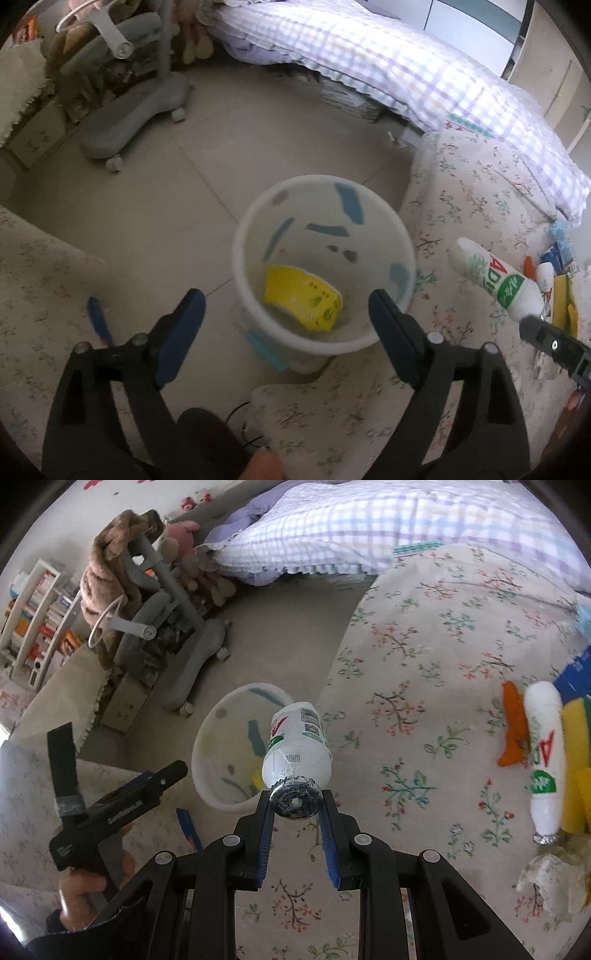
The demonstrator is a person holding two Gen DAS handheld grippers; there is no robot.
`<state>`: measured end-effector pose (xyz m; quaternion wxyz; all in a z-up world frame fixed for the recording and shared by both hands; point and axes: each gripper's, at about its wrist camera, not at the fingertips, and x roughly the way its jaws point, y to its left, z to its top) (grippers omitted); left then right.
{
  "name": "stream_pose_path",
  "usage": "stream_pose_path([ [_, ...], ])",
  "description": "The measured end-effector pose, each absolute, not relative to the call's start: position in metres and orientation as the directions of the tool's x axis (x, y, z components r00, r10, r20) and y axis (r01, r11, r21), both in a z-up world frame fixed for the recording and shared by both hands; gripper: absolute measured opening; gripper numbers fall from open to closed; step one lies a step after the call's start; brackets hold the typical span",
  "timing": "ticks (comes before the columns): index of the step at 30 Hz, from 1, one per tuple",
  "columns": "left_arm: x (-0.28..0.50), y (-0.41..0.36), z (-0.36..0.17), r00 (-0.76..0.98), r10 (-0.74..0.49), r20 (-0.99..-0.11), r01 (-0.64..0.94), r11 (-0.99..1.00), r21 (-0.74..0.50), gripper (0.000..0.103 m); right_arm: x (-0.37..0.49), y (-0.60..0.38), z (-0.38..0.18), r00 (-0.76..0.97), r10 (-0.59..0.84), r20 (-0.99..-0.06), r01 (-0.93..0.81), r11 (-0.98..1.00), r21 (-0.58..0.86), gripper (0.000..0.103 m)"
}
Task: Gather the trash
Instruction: 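Move the right tool over the wastebasket and release the white bottle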
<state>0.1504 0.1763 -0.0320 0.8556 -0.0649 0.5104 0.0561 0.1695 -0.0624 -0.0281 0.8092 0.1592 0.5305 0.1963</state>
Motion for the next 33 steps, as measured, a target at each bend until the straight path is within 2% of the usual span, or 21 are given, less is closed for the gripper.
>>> stream_pose_path([
  [5,0.139,0.188,-0.028,0.467,0.08,-0.881,-0.187,0.982,-0.01,0.097,0.177,-0.047,-0.037,0.331,0.511,-0.793,-0.169,0.859,0.483,0.025],
  [15,0.133,0.197,-0.026,0.463,0.089,-0.882,-0.172,0.985,0.01,0.098,0.193,-0.023,-0.056,0.293,0.56,-0.775,-0.182,0.828,0.53,0.027],
  [16,0.133,0.197,-0.026,0.463,0.089,-0.882,-0.169,0.986,0.011,0.099,0.194,-0.023,-0.056,0.29,0.564,-0.773,-0.178,0.825,0.536,0.03],
  [17,0.132,0.196,-0.025,0.464,0.089,-0.881,-0.167,0.986,0.011,0.099,0.195,-0.023,-0.057,0.282,0.566,-0.775,-0.169,0.824,0.541,0.044],
  [19,0.13,0.195,-0.024,0.467,0.083,-0.88,-0.16,0.987,0.009,0.099,0.192,-0.026,-0.054,0.29,0.571,-0.768,-0.156,0.82,0.55,0.064],
  [26,0.123,0.179,-0.018,0.489,0.057,-0.87,-0.091,0.996,0.015,0.099,0.165,-0.047,-0.023,0.367,0.489,-0.791,-0.208,0.873,0.442,0.066],
  [33,0.122,0.153,-0.013,0.499,-0.039,-0.866,-0.04,0.997,-0.068,0.099,0.127,-0.094,0.009,0.506,0.299,-0.809,-0.202,0.953,0.225,0.071],
])
